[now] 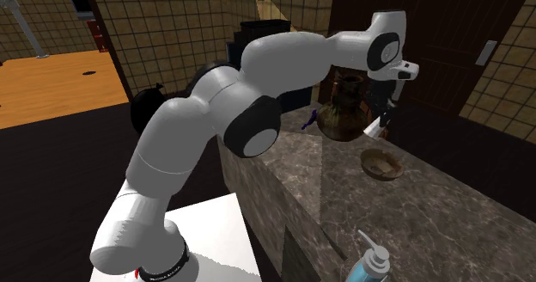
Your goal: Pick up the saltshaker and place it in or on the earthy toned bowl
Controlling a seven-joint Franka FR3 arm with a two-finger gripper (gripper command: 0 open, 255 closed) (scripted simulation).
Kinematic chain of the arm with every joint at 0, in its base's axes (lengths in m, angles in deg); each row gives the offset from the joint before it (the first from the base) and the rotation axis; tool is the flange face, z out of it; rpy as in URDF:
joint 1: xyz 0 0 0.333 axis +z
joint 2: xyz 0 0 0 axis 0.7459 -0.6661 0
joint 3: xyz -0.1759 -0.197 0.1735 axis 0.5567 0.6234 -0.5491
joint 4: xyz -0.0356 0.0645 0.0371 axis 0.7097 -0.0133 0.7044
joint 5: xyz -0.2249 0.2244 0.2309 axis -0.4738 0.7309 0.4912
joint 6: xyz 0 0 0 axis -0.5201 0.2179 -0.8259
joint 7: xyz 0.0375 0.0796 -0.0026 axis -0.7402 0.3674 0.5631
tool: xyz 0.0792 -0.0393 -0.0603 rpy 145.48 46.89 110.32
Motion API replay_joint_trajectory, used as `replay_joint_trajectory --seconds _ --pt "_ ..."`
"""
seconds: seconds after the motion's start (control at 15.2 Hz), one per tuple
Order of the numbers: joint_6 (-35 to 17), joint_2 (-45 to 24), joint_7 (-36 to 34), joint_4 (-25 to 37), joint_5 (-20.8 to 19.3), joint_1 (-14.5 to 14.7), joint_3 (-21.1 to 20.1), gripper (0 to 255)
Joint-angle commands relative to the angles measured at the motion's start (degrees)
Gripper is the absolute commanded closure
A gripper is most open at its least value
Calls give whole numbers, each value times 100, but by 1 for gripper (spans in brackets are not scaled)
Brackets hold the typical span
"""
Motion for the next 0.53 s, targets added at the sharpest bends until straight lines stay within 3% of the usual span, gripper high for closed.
replay_joint_trajectory --seconds 0.0,0.46 --pt "157 -316 237 508 -54 5 80 255" --pt "-430 -231 116 -198 -62 -159 80 255"
